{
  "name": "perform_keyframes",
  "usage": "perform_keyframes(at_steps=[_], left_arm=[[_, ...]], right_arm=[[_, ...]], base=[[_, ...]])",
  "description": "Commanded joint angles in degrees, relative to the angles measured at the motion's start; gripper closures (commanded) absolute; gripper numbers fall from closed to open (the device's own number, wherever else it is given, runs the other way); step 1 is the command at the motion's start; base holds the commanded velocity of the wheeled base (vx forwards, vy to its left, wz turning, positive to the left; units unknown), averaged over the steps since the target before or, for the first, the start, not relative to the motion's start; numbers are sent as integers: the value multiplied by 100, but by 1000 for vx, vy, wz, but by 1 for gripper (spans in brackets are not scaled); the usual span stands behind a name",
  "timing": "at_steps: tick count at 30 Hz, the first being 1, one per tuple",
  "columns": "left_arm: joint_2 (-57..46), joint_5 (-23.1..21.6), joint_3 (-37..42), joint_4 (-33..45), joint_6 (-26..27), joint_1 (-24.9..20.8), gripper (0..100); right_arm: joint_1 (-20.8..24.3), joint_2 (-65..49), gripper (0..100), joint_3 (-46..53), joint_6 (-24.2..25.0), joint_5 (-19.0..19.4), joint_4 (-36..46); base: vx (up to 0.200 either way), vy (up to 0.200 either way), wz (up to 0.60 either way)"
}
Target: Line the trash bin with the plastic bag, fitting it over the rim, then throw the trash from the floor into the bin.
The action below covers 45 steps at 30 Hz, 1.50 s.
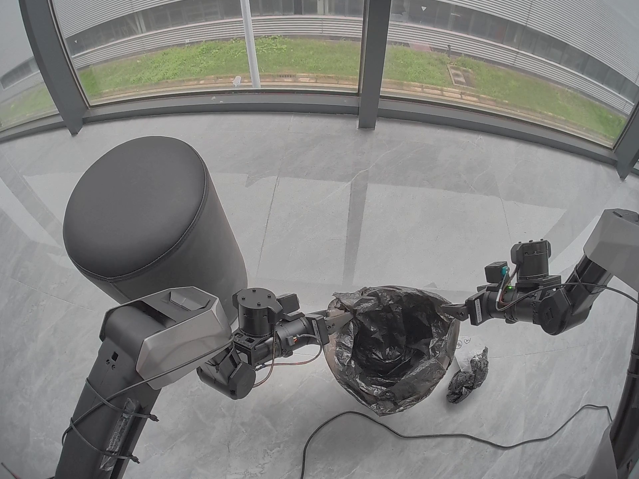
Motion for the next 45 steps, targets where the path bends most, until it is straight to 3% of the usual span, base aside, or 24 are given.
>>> perform_keyframes(at_steps=[1,12,30,45], left_arm=[[107,26,-113,1,6,1,0],[221,44,-104,-69,32,63,0],[282,35,-140,-412,24,300,0],[537,35,-465,-245,-3,432,0]], right_arm=[[240,-24,0,-34,1,-3,-1],[-322,143,0,-60,10,-11,-1],[-349,416,0,-245,19,-11,-27],[-392,934,0,-570,54,-3,-141]], base=[[0,0,0],[0,0,0],[0,0,0],[0,0,0]])
